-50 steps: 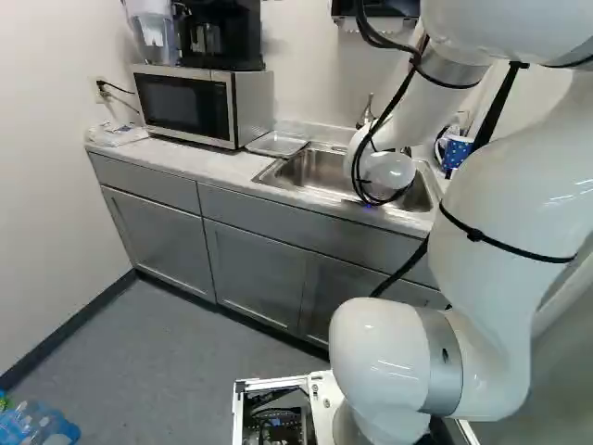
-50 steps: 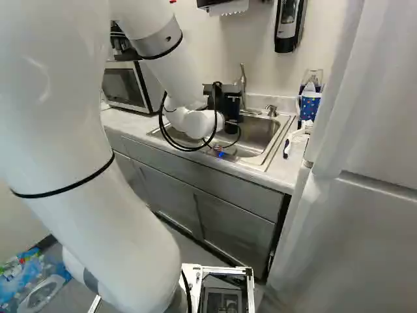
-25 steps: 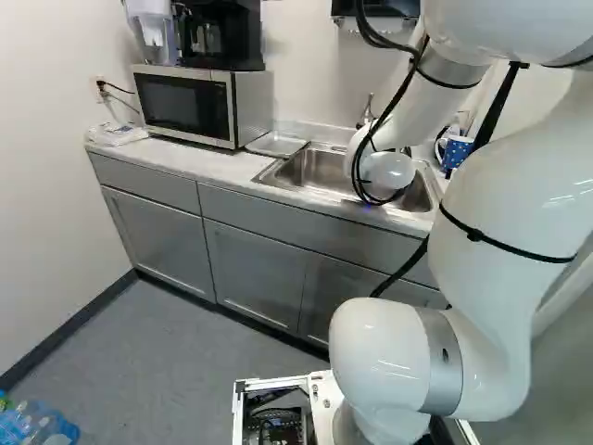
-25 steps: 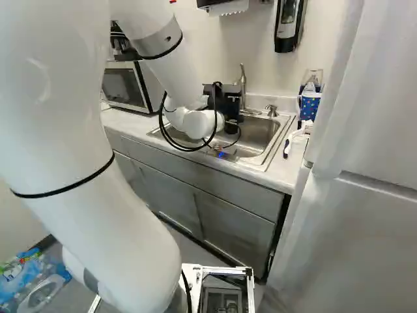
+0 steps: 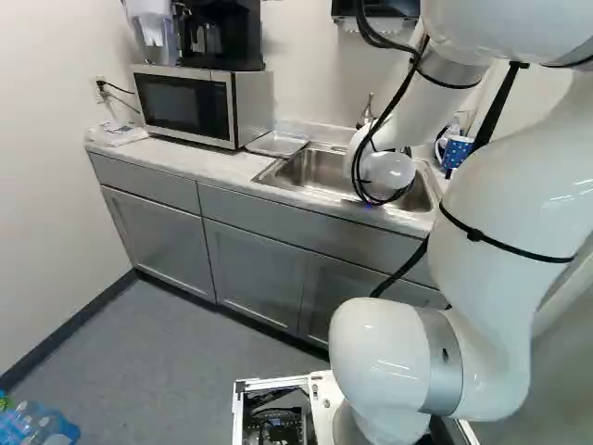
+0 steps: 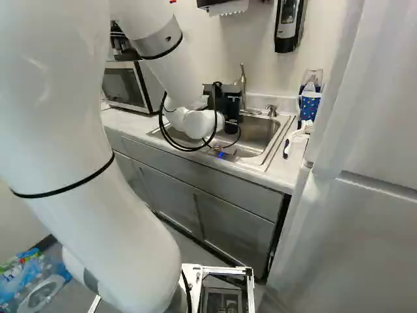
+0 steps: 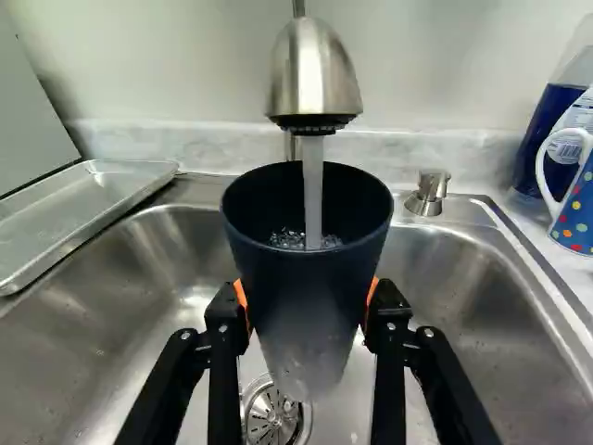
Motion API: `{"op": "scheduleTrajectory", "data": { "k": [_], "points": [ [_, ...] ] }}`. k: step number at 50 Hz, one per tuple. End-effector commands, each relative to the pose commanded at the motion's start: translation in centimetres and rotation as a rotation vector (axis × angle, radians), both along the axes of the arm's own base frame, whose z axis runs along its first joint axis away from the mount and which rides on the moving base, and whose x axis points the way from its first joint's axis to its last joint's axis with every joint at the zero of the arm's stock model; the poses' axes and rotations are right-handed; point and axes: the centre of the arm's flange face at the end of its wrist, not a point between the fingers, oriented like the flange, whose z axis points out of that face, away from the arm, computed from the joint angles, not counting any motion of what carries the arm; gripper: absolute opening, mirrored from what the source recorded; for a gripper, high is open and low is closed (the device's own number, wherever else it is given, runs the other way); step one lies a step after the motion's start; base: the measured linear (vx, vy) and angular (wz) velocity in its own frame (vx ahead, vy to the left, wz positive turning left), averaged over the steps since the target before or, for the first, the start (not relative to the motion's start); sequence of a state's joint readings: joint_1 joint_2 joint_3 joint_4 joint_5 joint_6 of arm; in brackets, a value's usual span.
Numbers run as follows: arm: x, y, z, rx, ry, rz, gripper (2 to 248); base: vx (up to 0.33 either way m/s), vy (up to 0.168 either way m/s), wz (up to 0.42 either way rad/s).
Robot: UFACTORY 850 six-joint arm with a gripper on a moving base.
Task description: Rinse the cup and place it in the tray
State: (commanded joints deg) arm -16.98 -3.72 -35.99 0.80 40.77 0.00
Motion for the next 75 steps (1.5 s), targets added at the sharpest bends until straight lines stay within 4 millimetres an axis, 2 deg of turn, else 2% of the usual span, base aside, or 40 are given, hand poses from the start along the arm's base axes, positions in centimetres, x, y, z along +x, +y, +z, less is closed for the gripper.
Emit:
{"op": "scheduleTrajectory", "data": {
  "k": [75],
  "points": [
    [0.00,0.04,0.00,0.000,0.000,0.001,126,0.000,0.000,0.000]
  ]
}}
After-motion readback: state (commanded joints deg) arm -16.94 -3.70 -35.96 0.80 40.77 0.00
